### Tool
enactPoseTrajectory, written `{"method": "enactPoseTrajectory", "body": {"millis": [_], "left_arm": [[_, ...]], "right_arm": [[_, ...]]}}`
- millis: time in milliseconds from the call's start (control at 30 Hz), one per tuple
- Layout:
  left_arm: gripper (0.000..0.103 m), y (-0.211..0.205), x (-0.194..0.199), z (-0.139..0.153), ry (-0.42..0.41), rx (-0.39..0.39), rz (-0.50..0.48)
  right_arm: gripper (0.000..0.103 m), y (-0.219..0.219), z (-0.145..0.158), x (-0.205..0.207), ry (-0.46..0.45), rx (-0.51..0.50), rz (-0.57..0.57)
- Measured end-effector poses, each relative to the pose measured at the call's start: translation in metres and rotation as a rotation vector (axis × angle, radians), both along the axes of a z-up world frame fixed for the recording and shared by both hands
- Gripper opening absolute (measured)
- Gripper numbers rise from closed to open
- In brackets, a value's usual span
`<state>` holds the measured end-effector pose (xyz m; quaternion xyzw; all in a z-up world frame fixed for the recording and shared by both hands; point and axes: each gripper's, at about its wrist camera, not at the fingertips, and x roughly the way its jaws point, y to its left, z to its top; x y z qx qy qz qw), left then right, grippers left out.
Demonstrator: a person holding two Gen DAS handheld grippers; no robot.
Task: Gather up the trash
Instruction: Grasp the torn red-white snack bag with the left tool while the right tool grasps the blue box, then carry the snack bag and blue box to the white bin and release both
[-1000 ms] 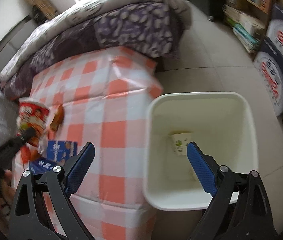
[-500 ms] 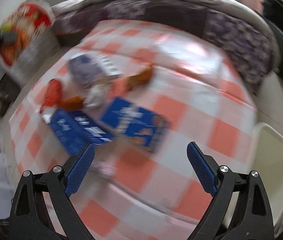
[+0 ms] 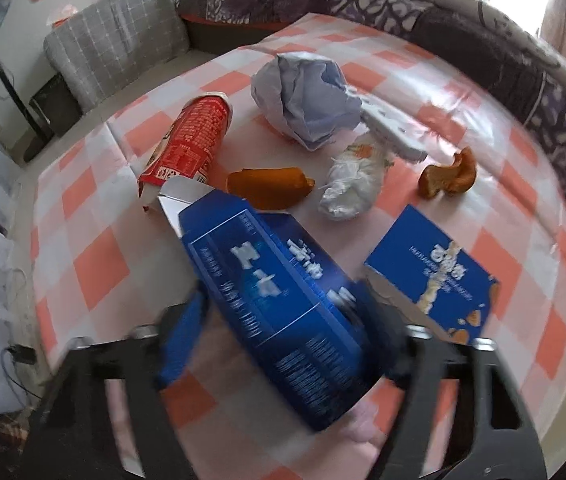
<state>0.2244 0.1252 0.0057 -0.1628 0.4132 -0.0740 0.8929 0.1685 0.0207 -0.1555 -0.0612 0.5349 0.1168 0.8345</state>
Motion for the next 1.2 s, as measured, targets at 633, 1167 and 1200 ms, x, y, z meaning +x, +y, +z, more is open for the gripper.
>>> {"method": "enactPoseTrajectory", "body": {"millis": [633, 1167, 1200], "left_arm": [[0.008, -0.021, -0.002, -0.001, -0.014, 0.018, -0.028], [0.008, -0.075, -0.007, -0.003, -0.024, 0.055, -0.122], [0.008, -0.078, -0.008, -0.003, -0.024, 0.057, -0.128]], "right_arm": [[0.023, -0.055, 0.051, -0.010, -0.093, 0.120, -0.180], [0.019, -0.113, 0.096, -0.035, -0.178, 0.109, -0.274], [0.019, -0.119, 0.099, -0.037, -0.180, 0.109, -0.286]]}}
